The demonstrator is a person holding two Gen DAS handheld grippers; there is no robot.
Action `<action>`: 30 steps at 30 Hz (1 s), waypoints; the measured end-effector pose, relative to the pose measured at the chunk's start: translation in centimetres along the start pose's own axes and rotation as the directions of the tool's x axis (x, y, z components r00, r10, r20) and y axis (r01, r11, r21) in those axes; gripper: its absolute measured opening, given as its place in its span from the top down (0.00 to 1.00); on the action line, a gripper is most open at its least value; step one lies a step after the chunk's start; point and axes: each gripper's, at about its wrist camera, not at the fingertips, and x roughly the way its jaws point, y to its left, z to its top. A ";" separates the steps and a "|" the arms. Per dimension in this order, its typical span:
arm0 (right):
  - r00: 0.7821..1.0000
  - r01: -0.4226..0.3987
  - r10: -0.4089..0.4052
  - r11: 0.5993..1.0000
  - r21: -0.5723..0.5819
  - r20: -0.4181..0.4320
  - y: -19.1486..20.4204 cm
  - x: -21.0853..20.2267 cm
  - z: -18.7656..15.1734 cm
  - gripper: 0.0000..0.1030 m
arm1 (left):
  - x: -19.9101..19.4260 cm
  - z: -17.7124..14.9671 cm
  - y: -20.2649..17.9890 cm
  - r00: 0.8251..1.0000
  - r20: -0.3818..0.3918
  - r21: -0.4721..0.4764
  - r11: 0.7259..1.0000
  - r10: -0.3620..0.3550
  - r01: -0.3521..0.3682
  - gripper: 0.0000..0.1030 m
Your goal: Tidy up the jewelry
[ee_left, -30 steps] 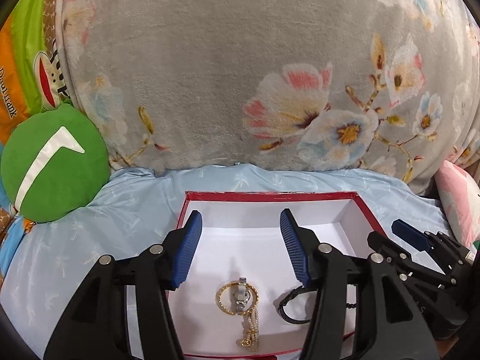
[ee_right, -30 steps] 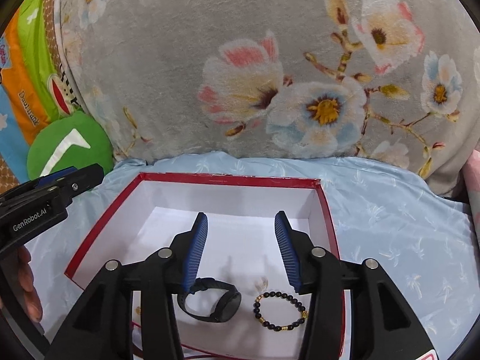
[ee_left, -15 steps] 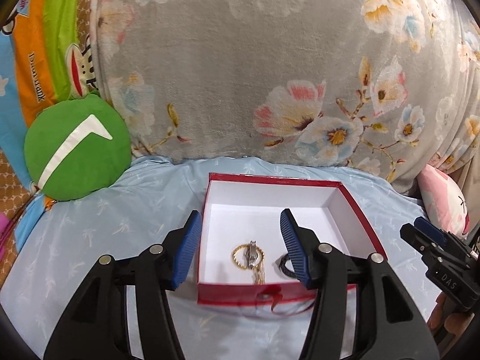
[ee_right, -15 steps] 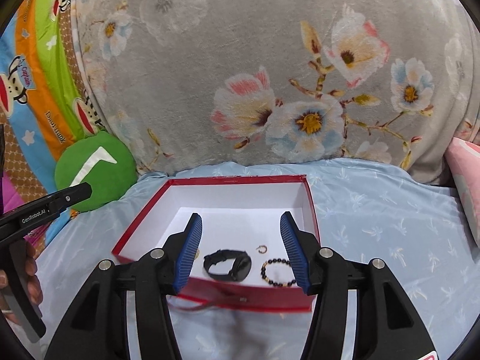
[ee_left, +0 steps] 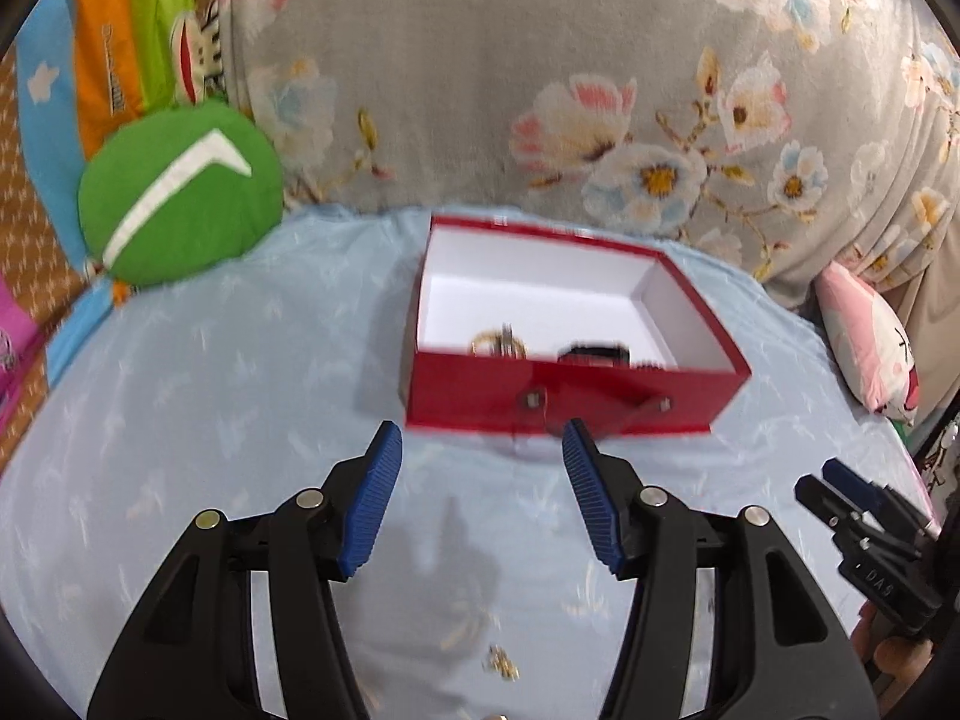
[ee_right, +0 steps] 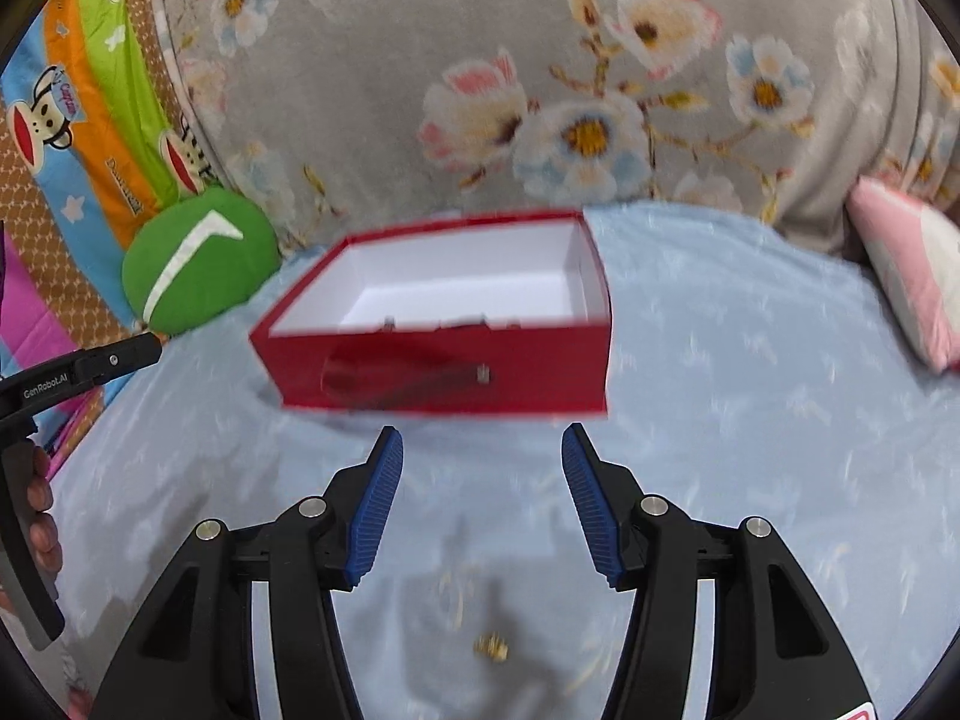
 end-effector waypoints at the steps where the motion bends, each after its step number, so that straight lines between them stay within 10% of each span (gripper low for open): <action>1: 1.000 0.001 -0.001 1.000 0.004 -0.022 -0.1 0.2 -1.0 0.47 | 0.2 -0.8 0.0 1.000 -0.020 -0.001 1.000 -0.006 0.006 0.48; 10: 0.982 0.012 -0.007 1.000 0.026 -0.187 -0.4 2.4 -7.9 0.47 | 3.7 -9.0 -0.1 0.972 -0.233 -0.024 1.000 -0.010 0.005 0.48; 22: 0.971 0.002 -0.003 1.000 -0.004 -0.237 1.1 4.3 -9.5 0.53 | 4.4 -11.9 0.1 0.952 -0.305 -0.042 0.999 -0.018 0.005 0.48; 30: 0.972 0.021 -0.019 1.000 0.007 -0.235 0.7 4.4 -9.3 0.84 | 5.0 -11.7 -0.6 0.952 -0.305 -0.033 0.999 -0.040 0.031 0.51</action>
